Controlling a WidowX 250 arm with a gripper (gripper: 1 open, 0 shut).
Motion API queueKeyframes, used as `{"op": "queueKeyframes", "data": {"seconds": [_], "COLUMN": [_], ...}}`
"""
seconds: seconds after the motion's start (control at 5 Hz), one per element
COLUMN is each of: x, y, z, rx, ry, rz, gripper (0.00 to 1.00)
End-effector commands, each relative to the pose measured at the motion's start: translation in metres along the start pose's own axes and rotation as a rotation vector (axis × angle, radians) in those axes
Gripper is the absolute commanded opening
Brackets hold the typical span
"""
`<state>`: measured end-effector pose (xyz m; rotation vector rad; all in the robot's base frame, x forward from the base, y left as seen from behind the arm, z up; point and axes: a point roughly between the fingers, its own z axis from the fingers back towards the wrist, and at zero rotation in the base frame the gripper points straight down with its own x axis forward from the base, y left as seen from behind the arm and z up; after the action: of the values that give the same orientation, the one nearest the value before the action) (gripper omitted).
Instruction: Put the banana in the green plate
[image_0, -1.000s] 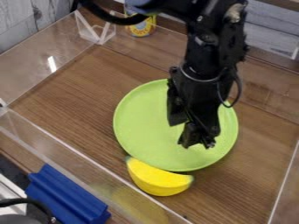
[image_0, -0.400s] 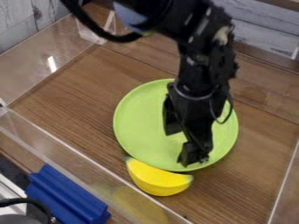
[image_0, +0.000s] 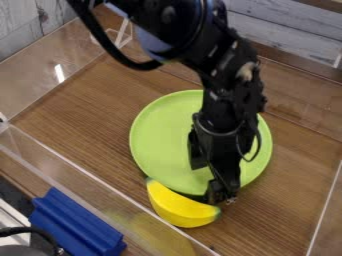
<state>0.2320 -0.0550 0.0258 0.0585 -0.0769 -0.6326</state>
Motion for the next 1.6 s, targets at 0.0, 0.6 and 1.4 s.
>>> {"op": "queueKeyframes", "data": {"seconds": [0.0,0.6,1.4], "x": [0.005,0.006,0.012], "y": [0.001,0.002,0.008], "z": [0.000,0.000,0.014], "rx": [0.009,0.001,-0.029], "ry": [-0.026,-0.023,-0.035], "rz": [0.001,0.015,0.056], "gripper": [1.00,0.00,0.00]}}
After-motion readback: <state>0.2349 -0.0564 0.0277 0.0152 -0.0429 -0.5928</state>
